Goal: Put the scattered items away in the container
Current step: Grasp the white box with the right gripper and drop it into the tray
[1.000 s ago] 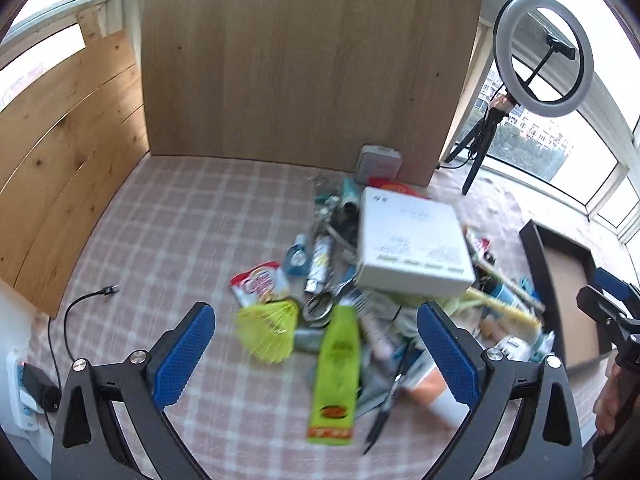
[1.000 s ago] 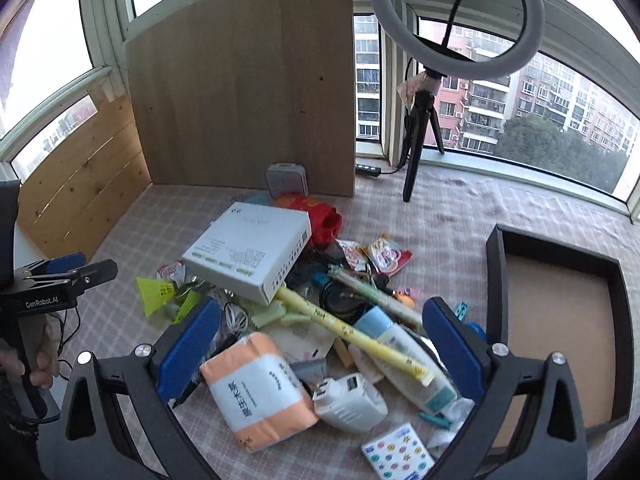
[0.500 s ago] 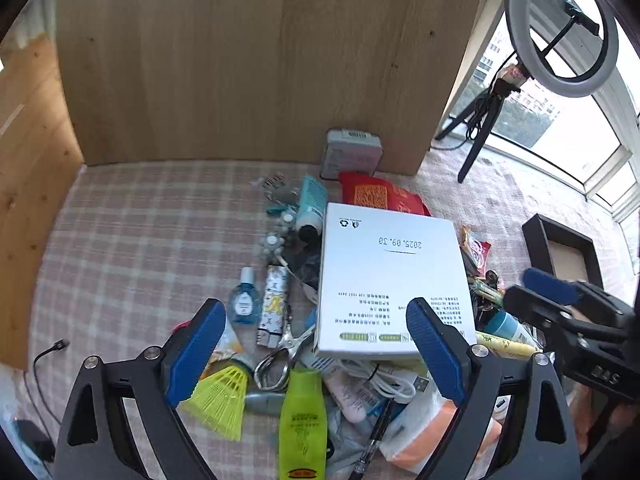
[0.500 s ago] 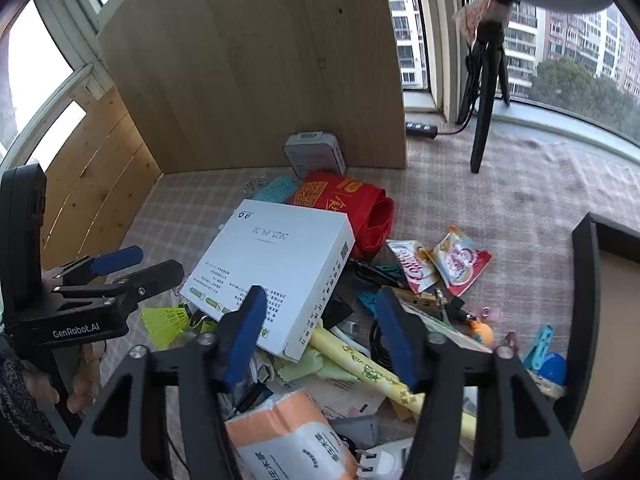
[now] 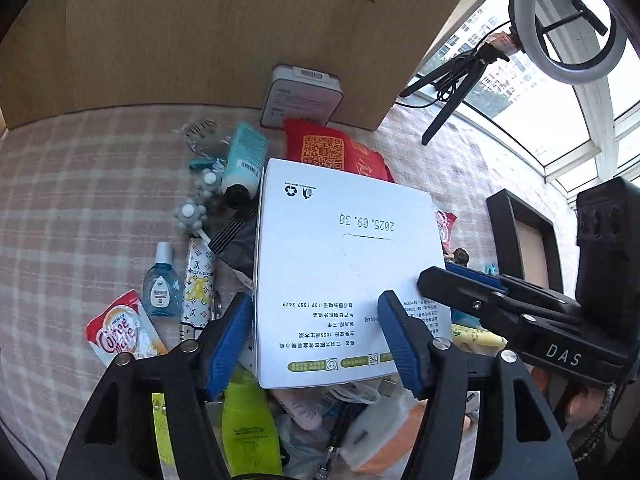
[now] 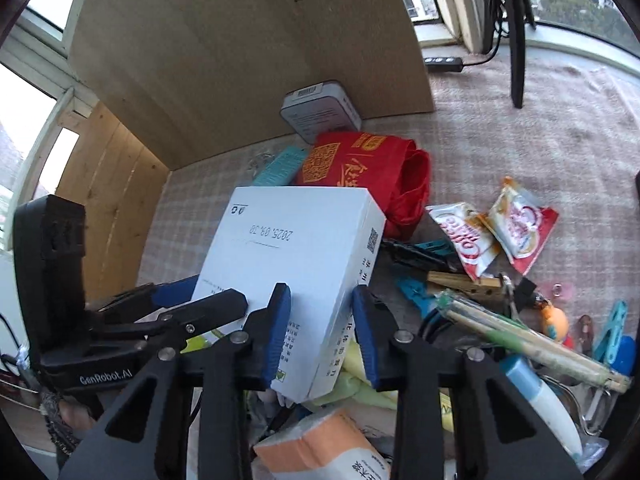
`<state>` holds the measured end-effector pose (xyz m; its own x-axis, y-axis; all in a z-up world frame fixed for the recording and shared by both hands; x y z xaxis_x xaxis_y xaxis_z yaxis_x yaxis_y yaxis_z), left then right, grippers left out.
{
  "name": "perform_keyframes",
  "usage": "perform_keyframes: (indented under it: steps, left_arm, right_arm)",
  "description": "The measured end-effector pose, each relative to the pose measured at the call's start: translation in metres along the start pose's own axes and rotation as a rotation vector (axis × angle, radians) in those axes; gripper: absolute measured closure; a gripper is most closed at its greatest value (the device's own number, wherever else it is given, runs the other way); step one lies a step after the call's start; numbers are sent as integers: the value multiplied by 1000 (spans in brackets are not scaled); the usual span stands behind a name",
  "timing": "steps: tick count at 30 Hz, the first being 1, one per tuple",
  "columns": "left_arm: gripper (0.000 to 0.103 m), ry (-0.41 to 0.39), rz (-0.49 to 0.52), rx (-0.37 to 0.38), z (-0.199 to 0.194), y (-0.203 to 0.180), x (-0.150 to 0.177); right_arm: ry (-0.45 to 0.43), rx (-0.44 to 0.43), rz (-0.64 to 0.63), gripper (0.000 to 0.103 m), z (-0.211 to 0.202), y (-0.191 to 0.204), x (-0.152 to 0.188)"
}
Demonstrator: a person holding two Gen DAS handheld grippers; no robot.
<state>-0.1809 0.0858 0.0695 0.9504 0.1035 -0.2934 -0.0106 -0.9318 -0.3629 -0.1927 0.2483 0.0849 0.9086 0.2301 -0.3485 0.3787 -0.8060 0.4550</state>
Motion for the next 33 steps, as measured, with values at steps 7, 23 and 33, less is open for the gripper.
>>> perform_keyframes:
  steps: [7, 23, 33]
  left_arm:
    - [42, -47, 7, 3, -19, -24, 8]
    - [42, -28, 263, 177, 3, -219, 37]
    - [41, 23, 529, 247, 51, -432, 84]
  right_arm:
    - [-53, 0, -12, 71, -28, 1, 7]
    - [-227, 151, 117, 71, -192, -118, 76]
    - [-287, 647, 208, 71, -319, -248, 130]
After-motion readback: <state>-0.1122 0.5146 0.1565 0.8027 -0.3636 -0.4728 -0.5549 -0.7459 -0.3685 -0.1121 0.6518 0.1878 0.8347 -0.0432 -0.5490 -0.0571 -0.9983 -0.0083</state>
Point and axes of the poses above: each gripper's, at about its wrist camera, not at the fingertips, and z roughly the way its jaws point, y to its left, x to its underside, the point moved 1 cm from there along z, roughly the way its jaws point, and after that the axes turned 1 degree about -z, right-handed, at the moved point
